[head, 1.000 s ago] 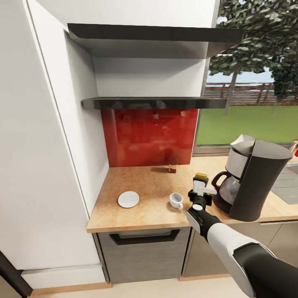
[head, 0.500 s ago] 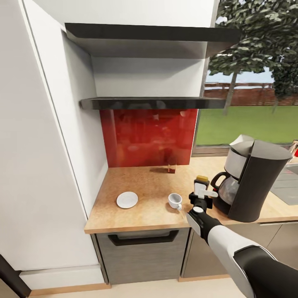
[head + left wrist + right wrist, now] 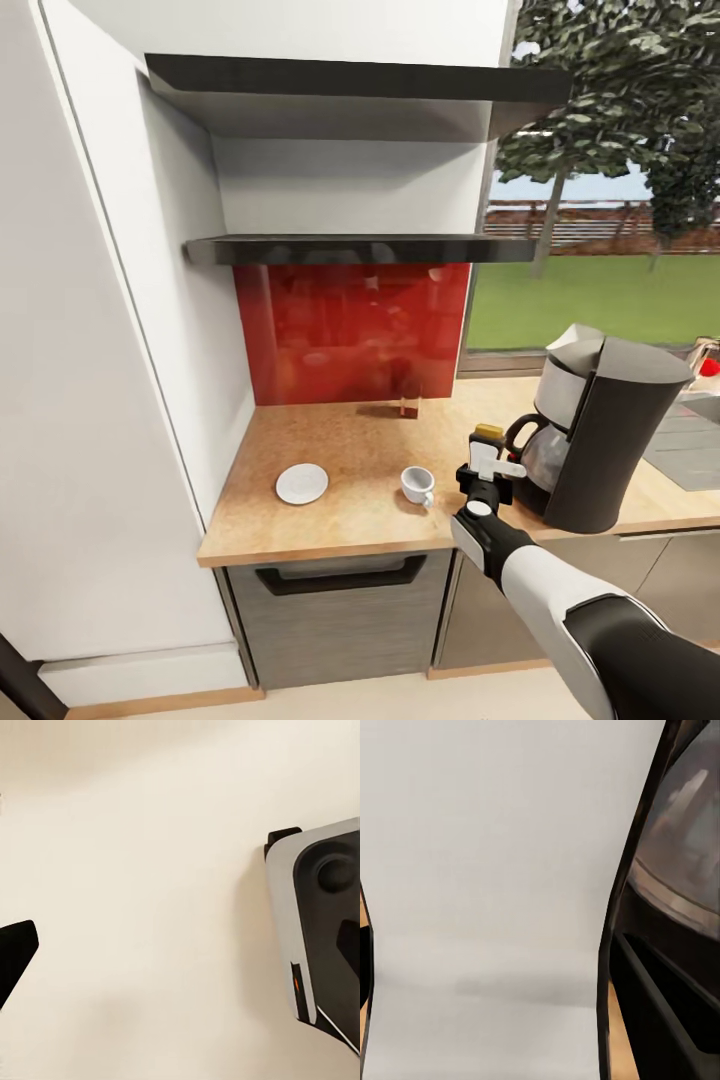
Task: Set up a coffee station on the kitchen countertop: keep the coffee maker on the countertop, move the bottle of coffee from the kitchen shelf to the counter next to the coffee maker, place a paper coffee filter on top of the coffee maker, put the saucer next to the coffee maker with the coffee cup on the saucer, and place the electric kettle next to the coffee maker.
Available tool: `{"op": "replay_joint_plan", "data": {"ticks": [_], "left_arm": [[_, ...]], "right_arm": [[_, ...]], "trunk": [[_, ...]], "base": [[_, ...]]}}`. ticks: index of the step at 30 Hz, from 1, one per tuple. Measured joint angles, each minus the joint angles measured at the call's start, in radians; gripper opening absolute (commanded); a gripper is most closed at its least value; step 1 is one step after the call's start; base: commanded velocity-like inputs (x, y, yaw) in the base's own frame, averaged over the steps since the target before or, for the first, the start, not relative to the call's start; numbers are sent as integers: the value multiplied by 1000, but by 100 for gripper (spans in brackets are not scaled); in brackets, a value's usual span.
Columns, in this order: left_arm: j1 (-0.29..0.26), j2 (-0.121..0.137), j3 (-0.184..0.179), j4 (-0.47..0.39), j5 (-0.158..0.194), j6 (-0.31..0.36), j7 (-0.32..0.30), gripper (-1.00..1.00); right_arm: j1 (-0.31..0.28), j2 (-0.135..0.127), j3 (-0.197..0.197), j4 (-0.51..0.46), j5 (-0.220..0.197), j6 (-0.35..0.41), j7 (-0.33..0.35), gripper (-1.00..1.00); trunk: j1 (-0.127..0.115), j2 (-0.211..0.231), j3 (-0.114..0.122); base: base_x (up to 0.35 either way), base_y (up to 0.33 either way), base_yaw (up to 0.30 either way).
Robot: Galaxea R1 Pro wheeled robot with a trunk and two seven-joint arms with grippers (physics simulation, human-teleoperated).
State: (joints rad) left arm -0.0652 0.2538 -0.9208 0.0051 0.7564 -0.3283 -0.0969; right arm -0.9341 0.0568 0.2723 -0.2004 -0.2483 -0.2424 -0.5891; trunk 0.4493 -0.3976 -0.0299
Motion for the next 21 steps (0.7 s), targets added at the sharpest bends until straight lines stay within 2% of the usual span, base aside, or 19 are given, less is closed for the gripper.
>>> {"op": "replay_joint_plan", "data": {"ticks": [14, 18, 21], "left_arm": [[-5, -1, -1, -1, 0, 1, -1, 100], [-10, -1, -1, 0, 0, 1, -1, 100], [-11, -1, -1, 0, 0, 1, -1, 100]], "right_arm": [[19, 2, 0, 0, 0, -3, 2, -100], [22, 1, 0, 0, 0, -15, 2, -100], [25, 0, 0, 0, 1, -29, 1, -100]], "trunk": [[0, 0, 0], [15, -28, -13], [15, -28, -13]], "base": [[17, 0, -3], [0, 0, 0], [0, 0, 0]]}}
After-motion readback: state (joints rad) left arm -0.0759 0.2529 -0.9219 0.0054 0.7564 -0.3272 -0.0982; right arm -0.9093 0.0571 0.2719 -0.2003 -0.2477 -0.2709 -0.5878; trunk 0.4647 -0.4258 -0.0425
